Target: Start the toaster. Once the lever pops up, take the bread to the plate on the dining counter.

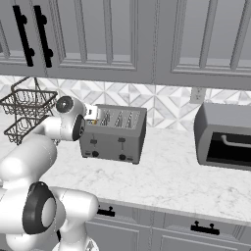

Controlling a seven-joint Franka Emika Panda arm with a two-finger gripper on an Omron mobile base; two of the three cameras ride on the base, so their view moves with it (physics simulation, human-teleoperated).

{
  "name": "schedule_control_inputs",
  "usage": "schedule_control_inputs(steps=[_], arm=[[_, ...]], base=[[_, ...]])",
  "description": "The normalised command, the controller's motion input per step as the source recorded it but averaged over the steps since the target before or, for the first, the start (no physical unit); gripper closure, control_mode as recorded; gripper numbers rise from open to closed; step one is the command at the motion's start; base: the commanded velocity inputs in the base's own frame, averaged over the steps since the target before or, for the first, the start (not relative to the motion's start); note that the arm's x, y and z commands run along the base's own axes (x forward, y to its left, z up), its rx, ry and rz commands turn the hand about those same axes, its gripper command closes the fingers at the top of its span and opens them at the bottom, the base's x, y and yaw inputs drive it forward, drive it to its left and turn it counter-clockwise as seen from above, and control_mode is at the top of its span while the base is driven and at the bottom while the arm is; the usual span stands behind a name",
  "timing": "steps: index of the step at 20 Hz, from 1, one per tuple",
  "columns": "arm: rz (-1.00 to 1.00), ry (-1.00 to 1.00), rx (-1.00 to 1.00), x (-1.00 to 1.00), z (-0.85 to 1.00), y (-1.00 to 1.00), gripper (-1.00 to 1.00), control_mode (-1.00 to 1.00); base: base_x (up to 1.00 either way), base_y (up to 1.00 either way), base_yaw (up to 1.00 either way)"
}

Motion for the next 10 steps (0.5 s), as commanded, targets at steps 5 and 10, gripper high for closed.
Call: schedule_control_inputs(steps=[5, 10], arm=[[0.0, 0.0, 0.0, 0.0, 0.0, 0.0, -1.0, -1.0], [0.0, 0.0, 0.0, 0.0, 0.0, 0.0, -1.0, -1.0]], base=[[0.0, 0.0, 0.0], [0.0, 0.0, 0.0]])
